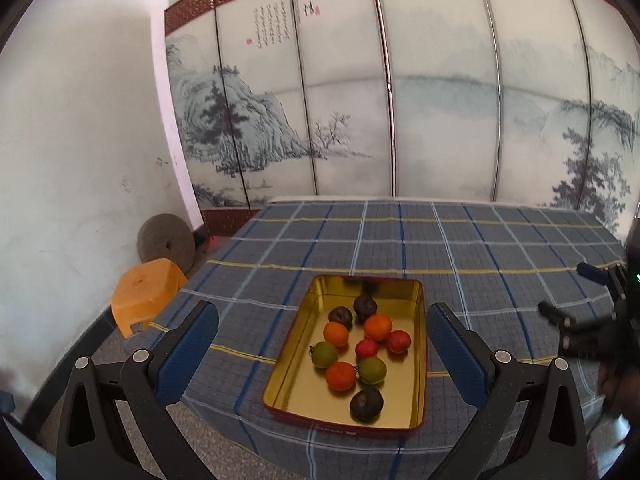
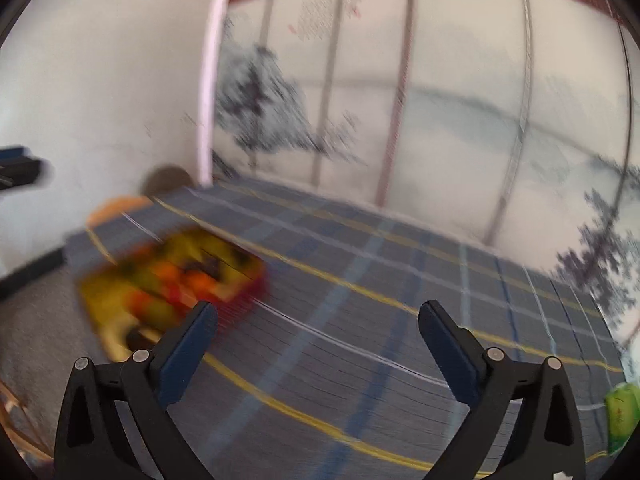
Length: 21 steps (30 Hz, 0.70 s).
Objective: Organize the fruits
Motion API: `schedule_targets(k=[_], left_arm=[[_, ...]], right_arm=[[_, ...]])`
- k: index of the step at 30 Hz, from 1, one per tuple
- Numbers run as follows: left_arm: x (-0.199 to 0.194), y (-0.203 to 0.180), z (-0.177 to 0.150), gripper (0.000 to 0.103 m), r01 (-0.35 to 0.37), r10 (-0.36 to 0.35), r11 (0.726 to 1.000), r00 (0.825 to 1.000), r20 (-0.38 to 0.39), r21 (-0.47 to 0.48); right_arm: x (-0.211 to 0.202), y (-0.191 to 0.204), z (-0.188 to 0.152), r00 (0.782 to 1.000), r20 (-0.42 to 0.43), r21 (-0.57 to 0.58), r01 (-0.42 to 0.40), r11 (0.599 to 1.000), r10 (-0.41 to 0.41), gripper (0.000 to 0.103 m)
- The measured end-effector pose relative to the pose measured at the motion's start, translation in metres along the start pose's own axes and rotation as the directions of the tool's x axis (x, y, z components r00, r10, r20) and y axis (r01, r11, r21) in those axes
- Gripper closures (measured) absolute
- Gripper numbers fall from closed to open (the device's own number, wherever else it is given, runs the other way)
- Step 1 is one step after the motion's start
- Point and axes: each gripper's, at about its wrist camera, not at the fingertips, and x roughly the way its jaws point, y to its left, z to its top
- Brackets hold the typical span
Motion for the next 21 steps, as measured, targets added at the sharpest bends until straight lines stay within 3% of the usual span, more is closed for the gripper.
schedule_targets(k=[4,6,11,14,18,21], left_arm=[[0.017,-0.012,0.004,0.0,-0.009,0.009,1.0,0.999,-0.035,0.006],[0.023,-0.016,0.006,0.0,-0.022,0.022,1.0,0.999,-0.044,0.009],[0.041,-0.027,0.012,0.0,-0.024,0.026,1.0,0.995,-0.096,0.016],[0.046,-0.034,0.015,0.0,-0.036,0.039,0.999,0.994,-0.106,0.033],[0.051,-0.042,0.018,0.0,-0.043,0.048,0.998,0.992,-0.12,0.044],[0.052,-0.044,0.019,0.0,-0.052,0.057,0.998,0.991,-0.118,0.045]], right_arm=[[0.056,-0.074,-0.023,0.976,-0.191,0.033,0.114,0.993,-0.106,0.004],[0.083,-0.114,-0.038,0.94,-0.296,0.046,0.188,0.981,-0.167,0.004],[0.127,-0.192,-0.071,0.872,-0.462,0.137,0.251,0.958,-0.162,0.004],[0.141,-0.219,-0.08,0.859,-0.494,0.174,0.248,0.953,-0.133,0.002],[0.158,-0.245,-0.084,0.874,-0.481,0.258,0.21,0.943,-0.063,0.0],[0.167,-0.256,-0.081,0.891,-0.447,0.273,0.225,0.935,-0.084,0.0]])
